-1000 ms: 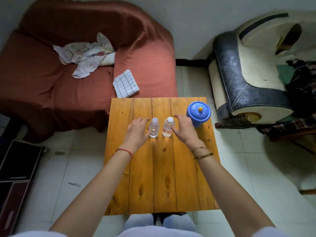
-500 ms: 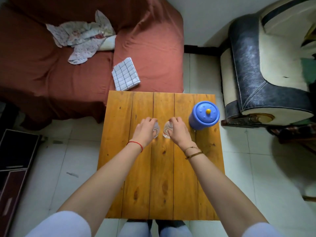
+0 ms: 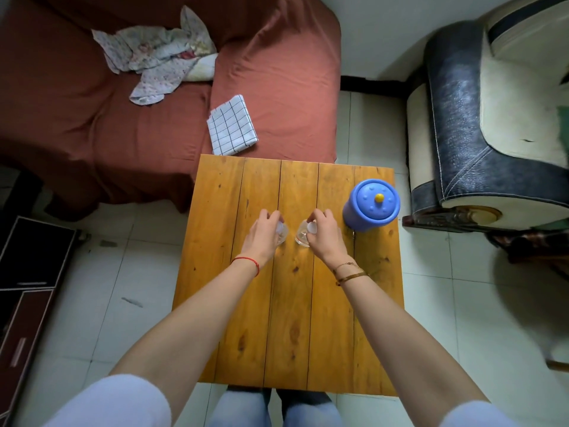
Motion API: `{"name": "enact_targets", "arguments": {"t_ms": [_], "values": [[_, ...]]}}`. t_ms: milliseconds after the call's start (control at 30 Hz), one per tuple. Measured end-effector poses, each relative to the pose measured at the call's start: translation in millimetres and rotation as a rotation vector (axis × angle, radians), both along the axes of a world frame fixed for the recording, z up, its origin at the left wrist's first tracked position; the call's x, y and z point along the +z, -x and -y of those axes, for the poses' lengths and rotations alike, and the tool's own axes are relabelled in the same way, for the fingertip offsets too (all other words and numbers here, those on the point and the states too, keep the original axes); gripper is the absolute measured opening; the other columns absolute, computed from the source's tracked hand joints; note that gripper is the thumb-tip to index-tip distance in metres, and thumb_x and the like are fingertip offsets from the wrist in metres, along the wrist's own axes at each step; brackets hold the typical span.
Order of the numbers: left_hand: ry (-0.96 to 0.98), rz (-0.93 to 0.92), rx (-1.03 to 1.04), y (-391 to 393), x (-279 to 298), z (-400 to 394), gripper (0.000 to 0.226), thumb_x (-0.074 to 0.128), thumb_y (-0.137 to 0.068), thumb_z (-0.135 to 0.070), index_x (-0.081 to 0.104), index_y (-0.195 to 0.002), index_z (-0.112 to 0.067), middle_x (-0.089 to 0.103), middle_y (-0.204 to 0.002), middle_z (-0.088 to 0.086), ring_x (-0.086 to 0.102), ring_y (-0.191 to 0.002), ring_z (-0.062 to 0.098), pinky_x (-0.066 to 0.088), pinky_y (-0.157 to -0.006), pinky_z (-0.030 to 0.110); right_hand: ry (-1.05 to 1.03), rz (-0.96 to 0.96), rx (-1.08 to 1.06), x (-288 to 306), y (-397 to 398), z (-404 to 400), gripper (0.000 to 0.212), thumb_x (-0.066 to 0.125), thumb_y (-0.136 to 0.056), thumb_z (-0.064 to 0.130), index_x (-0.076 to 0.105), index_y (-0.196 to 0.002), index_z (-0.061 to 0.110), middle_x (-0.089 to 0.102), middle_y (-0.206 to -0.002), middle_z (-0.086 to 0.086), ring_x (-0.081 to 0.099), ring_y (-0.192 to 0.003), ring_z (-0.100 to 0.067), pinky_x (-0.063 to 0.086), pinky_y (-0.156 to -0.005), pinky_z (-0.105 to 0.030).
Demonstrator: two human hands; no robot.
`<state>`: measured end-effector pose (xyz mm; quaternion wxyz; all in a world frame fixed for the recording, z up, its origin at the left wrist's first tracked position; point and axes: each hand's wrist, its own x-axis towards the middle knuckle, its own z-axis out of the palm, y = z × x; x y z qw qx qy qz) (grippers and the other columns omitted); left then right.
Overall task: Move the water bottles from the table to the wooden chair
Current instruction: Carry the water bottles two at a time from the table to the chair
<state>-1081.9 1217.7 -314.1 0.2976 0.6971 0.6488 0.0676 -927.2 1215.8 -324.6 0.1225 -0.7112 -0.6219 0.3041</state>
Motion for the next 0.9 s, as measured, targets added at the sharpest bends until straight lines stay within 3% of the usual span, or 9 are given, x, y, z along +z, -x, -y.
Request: {"name": "enact_targets", "arguments": {"t_ms": [333, 467, 600, 900], "values": [[-0.092, 0.154, 0.088, 29.8, 42.5, 69.6, 0.027, 0.06, -0.086, -0.007, 0.056, -0.11, -0.02, 0.049, -0.106, 0.001, 0.056, -0.088, 0.016, 0.055, -0.075, 0.033, -0.075, -0.061, 0.005, 47.8, -1.0, 60.2, 0.023, 0.067, -0.079, 0.012, 0.054, -0.097, 0.018, 0.05, -0.097, -0.003, 0.054, -0.082, -0.019, 0.055, -0.071, -0.033], [-0.118, 0.189, 0.119, 42.9, 69.7, 109.7, 0.029, 0.063, -0.085, -0.005, 0.059, -0.11, -0.019, 0.051, -0.108, 0.001, 0.055, -0.091, 0.011, 0.052, -0.078, 0.023, -0.077, -0.074, 0.04, 67.7, 3.5, 94.2, 0.023, 0.067, -0.078, 0.014, 0.056, -0.097, 0.02, 0.051, -0.095, -0.002, 0.054, -0.082, -0.019, 0.055, -0.072, -0.036], [-0.118, 0.193, 0.197, 56.8, 93.9, 155.4, 0.031, 0.065, -0.083, -0.005, 0.06, -0.11, -0.019, 0.052, -0.109, 0.0, 0.054, -0.097, 0.012, 0.046, -0.075, 0.015, -0.086, -0.107, 0.079, 85.1, 11.0, 129.8, 0.025, 0.068, -0.078, 0.013, 0.058, -0.101, 0.018, 0.053, -0.099, -0.002, 0.054, -0.085, -0.018, 0.053, -0.072, -0.029], [-0.167, 0.197, 0.457, 87.9, 123.7, 276.5, 0.032, 0.064, -0.082, -0.002, 0.062, -0.107, -0.022, 0.055, -0.105, 0.002, 0.057, -0.092, 0.013, 0.055, -0.081, 0.029, -0.073, -0.075, 0.3, 102.3, 38.5, 197.7, 0.026, 0.065, -0.079, 0.014, 0.058, -0.104, 0.02, 0.05, -0.097, 0.001, 0.051, -0.085, -0.017, 0.048, -0.067, -0.028]]}}
